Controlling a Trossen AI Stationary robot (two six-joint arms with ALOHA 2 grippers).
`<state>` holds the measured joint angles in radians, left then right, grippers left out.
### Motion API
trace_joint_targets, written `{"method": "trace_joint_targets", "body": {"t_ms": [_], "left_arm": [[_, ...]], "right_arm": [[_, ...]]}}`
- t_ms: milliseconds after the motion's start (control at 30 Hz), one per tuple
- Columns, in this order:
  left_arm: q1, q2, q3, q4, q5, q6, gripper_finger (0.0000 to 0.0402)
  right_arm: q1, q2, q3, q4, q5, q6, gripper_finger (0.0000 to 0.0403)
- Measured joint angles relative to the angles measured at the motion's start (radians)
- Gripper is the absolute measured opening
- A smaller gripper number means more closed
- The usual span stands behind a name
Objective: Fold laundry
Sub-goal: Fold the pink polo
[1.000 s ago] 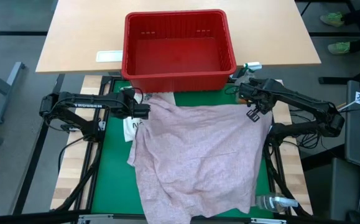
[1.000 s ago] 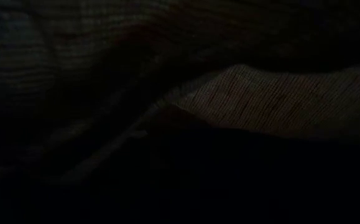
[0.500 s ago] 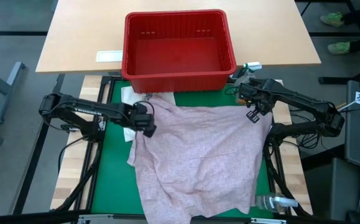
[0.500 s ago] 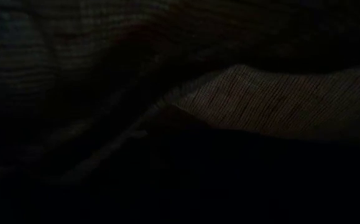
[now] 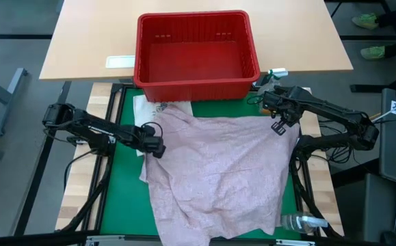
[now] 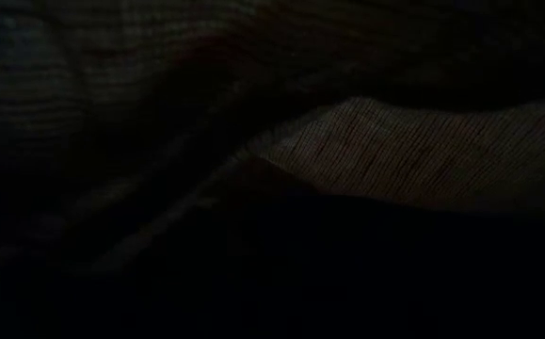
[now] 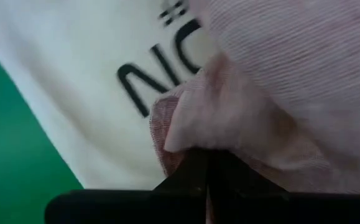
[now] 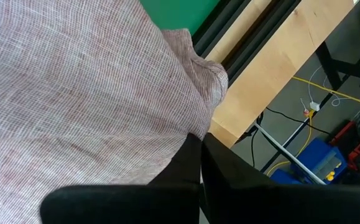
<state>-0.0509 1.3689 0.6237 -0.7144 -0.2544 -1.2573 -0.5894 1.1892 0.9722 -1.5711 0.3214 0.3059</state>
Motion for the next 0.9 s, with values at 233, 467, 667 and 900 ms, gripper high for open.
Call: {"method": "trace_joint_targets", "body": {"t_ms": [233, 467, 667, 900], "left_arm": [[0.000, -0.002, -0.010, -0.174, 0.112, -0.050, 0.0000], [0.000, 0.001, 0.091, -0.532, 0.123, -0.079, 0.0000], [0.000, 0.000, 0.168, -0.599, 0.102, -0.059, 0.0000], [0.000, 0.000, 0.281, -0.571, 0.007, -0.042, 0.0000]], "right_arm": [[0.000, 0.000, 0.000, 0.000, 0.000, 0.000, 0.0000], [0.000, 0.000, 0.000, 0.000, -0.001, 0.000, 0.0000], [0.000, 0.000, 0.000, 0.000, -0.001, 0.000, 0.0000], [0.000, 0.000, 0.000, 0.000, -0.001, 0.000, 0.0002]]}}
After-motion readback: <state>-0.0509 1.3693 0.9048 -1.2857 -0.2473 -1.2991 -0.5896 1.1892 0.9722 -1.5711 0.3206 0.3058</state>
